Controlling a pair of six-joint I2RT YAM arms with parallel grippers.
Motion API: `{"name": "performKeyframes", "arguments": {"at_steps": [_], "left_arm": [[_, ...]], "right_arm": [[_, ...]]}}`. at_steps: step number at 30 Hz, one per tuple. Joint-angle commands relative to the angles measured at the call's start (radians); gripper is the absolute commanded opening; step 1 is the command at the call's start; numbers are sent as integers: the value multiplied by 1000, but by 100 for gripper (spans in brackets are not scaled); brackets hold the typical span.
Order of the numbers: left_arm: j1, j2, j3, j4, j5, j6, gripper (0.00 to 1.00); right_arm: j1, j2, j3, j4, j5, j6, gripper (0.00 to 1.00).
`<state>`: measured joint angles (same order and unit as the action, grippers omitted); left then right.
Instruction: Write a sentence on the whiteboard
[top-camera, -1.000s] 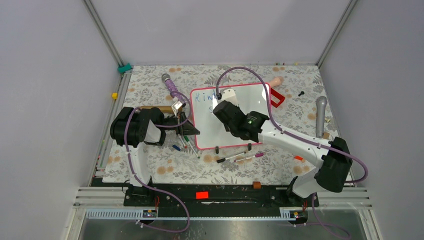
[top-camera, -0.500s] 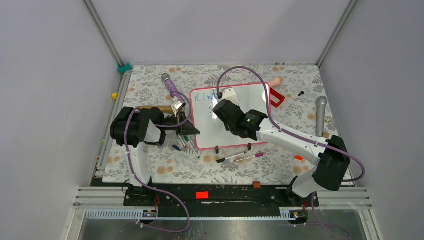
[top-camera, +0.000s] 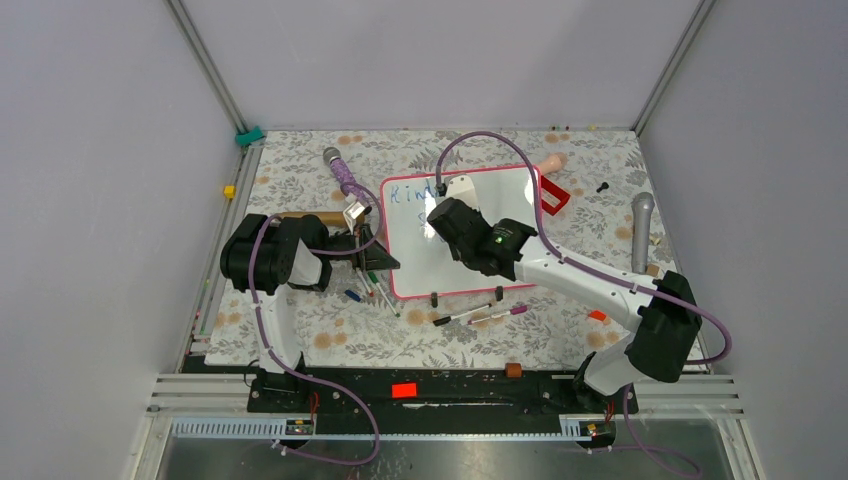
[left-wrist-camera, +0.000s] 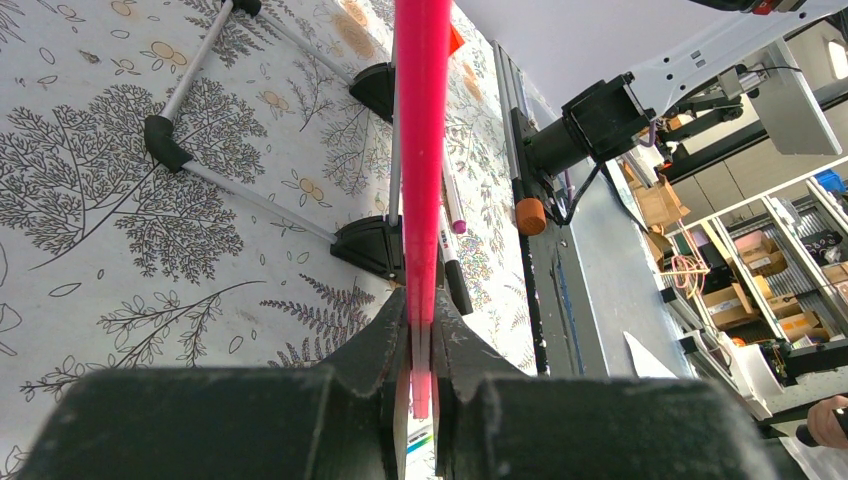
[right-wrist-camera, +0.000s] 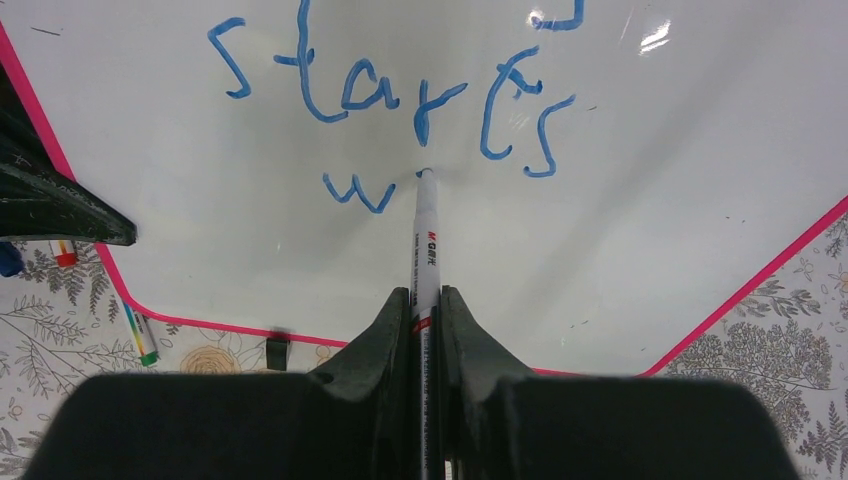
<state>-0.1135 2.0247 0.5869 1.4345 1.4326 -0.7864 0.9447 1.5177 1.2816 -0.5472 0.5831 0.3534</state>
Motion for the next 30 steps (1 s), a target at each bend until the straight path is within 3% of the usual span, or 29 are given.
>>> {"name": "performKeyframes", "arguments": {"at_steps": [1, 6, 12, 18, 30], "left_arm": [[5, -12, -7, 43, 1, 16, 0], [5, -12, -6, 43, 2, 16, 0], [5, -12, -7, 43, 2, 16, 0], [5, -11, -5, 43, 1, 16, 0], [5, -11, -7, 43, 1, 16, 0]], "right_arm": [[-23, -18, 19, 17, -12, 9, 0], [-22, -33, 1, 47, -30, 0, 0], [-23, -15, 33, -32, 80, 22, 0], [-23, -38, 4, 34, -24, 10, 0], [-23, -117, -57, 86, -65, -1, 0]]}}
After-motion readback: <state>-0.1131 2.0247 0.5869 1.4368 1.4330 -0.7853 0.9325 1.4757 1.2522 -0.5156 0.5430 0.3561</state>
